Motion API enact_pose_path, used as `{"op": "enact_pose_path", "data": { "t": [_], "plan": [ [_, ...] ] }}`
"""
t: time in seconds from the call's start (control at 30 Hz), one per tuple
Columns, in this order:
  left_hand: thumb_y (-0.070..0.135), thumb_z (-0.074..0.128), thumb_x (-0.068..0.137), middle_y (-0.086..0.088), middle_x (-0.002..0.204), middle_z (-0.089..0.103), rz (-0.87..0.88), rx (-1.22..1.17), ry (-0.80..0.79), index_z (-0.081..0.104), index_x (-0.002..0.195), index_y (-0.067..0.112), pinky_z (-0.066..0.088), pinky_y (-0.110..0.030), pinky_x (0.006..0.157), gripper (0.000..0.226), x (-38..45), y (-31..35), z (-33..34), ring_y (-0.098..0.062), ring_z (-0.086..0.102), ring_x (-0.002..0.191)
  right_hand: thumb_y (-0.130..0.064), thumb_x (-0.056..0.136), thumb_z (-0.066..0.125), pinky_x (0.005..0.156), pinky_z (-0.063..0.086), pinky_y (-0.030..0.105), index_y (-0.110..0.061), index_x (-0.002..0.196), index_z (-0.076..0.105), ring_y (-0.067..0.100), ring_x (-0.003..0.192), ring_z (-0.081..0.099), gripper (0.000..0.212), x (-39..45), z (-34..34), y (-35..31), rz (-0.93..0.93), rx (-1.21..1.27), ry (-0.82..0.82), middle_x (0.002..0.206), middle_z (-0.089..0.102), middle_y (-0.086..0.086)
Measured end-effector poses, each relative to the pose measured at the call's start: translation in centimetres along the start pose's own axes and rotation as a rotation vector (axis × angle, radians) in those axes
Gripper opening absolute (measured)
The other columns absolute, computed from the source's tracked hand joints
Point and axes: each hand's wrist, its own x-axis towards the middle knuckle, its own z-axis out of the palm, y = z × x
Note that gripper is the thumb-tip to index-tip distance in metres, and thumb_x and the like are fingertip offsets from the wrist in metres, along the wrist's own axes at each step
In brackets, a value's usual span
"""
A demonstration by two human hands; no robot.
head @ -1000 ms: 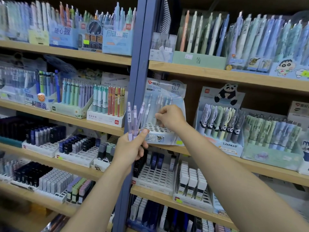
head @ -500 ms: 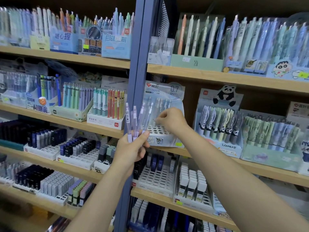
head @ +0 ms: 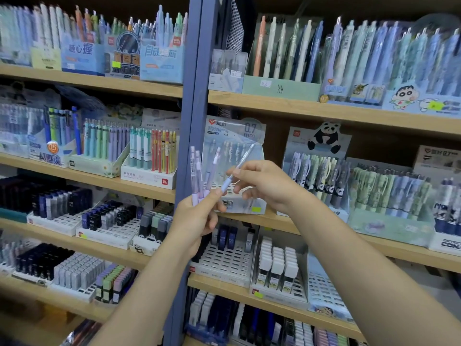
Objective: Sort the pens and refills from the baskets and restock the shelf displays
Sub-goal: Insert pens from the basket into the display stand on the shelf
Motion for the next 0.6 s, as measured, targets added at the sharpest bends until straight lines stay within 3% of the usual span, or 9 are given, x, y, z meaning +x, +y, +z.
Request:
{"op": "enact_pose_path", "data": {
  "t": [0.1,0.23,0.37,0.53,0.6],
  "plan": [
    [0.022,0.066,0.096,-0.004,0.071,0.065,0.023,0.008,0.007,0.066,0.093,0.009,0.026,-0.015,0.036,0.014,0.0,0.0,-0.2,-0.009,0.037,0.039,-0.010,0.098,0.061,0.065,0.055,0.025,-0.005,0.105,0.070,0.016,0.079,0.066,0.013,0.1,0.0,0.3,-0.002,0.127,0.007,0.091,0.071,0.006],
    [0.022,0.068,0.095,-0.006,0.070,0.065,0.049,0.022,0.049,0.069,0.103,0.009,0.026,-0.016,0.035,0.015,0.1,0.1,-0.6,-0.010,0.036,0.038,-0.010,0.097,0.062,0.069,0.060,0.026,-0.002,0.098,0.070,0.017,0.078,0.070,0.011,0.6,1.2,0.7,-0.011,0.112,0.013,0.098,0.070,0.012],
    [0.035,0.062,0.099,-0.001,0.050,0.046,0.036,0.112,0.115,0.072,0.097,0.012,0.027,-0.022,0.040,0.024,0.1,-0.1,-1.7,-0.014,0.034,0.038,-0.015,0.098,0.063,0.069,0.061,0.028,0.005,0.102,0.069,0.017,0.073,0.071,0.022,2.0,1.7,0.3,-0.037,0.087,0.198,0.086,0.069,0.012],
    [0.041,0.052,0.103,0.000,0.047,0.040,0.023,0.178,0.128,0.074,0.096,0.018,0.035,-0.024,0.045,0.033,-0.1,-0.2,-3.2,-0.017,0.039,0.041,-0.009,0.097,0.062,0.065,0.060,0.032,-0.012,0.093,0.066,0.018,0.070,0.069,0.006,4.8,2.6,0.2,-0.108,-0.119,0.389,0.082,0.069,0.009],
    [0.043,0.052,0.103,0.000,0.050,0.042,0.010,0.168,0.118,0.075,0.099,0.020,0.036,-0.023,0.045,0.032,0.0,-0.2,-3.5,-0.016,0.041,0.042,-0.009,0.095,0.064,0.068,0.059,0.037,-0.022,0.086,0.059,0.019,0.072,0.071,0.016,5.9,3.2,0.6,-0.131,-0.218,0.413,0.082,0.071,0.008]
  ]
}}
